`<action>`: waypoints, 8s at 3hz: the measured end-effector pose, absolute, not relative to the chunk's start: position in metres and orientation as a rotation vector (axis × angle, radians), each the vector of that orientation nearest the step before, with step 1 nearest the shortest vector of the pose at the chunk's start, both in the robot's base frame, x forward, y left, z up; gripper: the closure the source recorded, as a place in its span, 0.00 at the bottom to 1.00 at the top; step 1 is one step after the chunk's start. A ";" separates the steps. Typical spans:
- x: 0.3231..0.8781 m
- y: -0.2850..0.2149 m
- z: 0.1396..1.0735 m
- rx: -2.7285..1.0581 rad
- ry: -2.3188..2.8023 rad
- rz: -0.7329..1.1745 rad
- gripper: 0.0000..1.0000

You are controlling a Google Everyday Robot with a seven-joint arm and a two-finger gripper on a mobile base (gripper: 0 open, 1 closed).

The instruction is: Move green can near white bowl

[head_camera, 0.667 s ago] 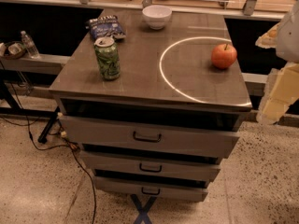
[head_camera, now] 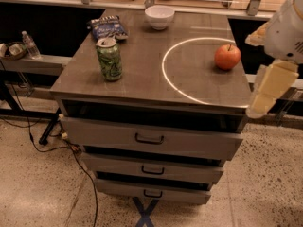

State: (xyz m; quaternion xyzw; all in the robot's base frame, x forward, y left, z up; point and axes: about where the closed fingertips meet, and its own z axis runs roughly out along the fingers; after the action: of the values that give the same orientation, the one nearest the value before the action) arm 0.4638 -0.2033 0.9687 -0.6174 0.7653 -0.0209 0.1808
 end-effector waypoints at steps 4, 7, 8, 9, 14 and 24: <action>0.616 0.016 0.895 -1.816 1.647 0.496 0.00; 0.656 0.125 0.887 -1.568 1.609 0.886 0.34; 0.662 0.131 0.893 -1.486 1.630 0.935 0.65; 0.668 0.111 0.909 -1.415 1.654 0.923 0.96; 0.742 0.094 0.870 -1.521 1.686 0.763 1.00; 0.869 -0.053 1.005 -1.119 1.663 0.141 1.00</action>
Offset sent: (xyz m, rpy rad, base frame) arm 0.1505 0.1517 -0.0587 0.3200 -0.0378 0.3655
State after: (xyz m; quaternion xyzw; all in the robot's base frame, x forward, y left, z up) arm 0.8692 -0.0526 1.0052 -0.4701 0.6984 0.0594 0.5365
